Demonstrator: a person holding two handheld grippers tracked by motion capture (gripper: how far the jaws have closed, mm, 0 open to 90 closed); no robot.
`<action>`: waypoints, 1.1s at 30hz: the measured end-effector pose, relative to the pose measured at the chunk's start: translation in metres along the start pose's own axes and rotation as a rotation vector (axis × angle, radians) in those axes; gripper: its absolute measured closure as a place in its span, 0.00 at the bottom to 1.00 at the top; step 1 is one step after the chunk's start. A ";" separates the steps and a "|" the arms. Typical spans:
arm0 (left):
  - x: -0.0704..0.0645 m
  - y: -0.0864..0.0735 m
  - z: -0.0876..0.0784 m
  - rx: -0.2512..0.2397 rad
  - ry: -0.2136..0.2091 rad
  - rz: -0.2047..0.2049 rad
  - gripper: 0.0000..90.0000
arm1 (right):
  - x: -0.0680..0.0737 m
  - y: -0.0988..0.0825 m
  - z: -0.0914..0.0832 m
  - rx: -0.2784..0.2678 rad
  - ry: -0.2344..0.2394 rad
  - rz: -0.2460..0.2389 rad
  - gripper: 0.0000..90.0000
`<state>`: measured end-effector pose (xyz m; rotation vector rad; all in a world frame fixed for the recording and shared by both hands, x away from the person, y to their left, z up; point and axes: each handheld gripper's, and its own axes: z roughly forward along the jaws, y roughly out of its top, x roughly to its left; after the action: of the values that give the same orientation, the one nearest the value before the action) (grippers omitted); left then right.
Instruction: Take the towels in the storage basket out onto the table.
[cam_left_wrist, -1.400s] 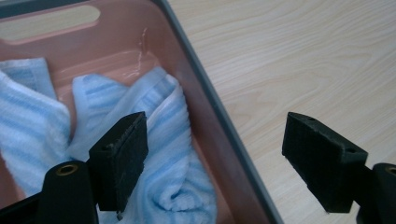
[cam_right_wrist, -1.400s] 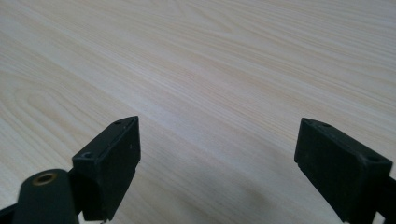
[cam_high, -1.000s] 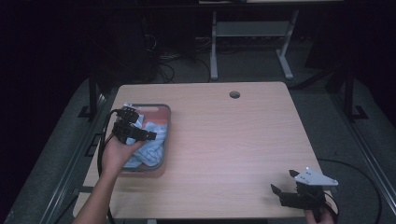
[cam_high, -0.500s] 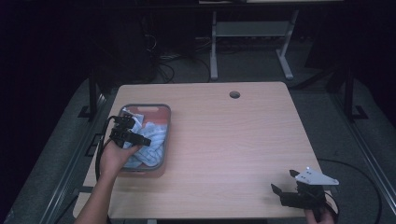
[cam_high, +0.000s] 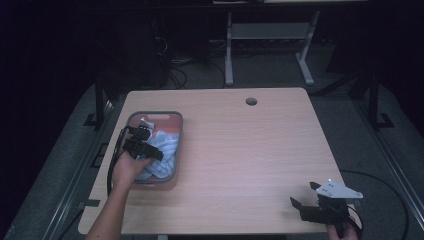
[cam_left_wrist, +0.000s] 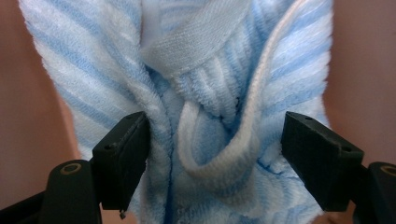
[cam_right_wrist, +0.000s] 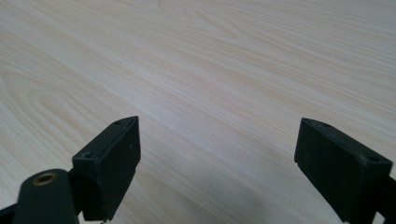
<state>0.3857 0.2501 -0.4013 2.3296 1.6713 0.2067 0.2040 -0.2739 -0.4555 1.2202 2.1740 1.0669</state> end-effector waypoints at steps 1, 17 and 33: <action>0.000 0.000 0.000 0.000 0.000 0.000 0.27 | 0.000 0.000 0.000 0.000 0.000 0.000 0.15; -0.006 0.005 0.016 0.088 0.090 0.015 0.36 | 0.001 0.000 0.000 -0.006 0.004 0.002 0.15; -0.009 0.002 0.011 0.098 0.077 0.076 0.69 | 0.005 0.001 0.003 0.005 0.005 -0.011 0.15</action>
<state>0.3877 0.2393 -0.4112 2.4899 1.6642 0.2381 0.2041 -0.2680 -0.4570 1.2074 2.1860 1.0622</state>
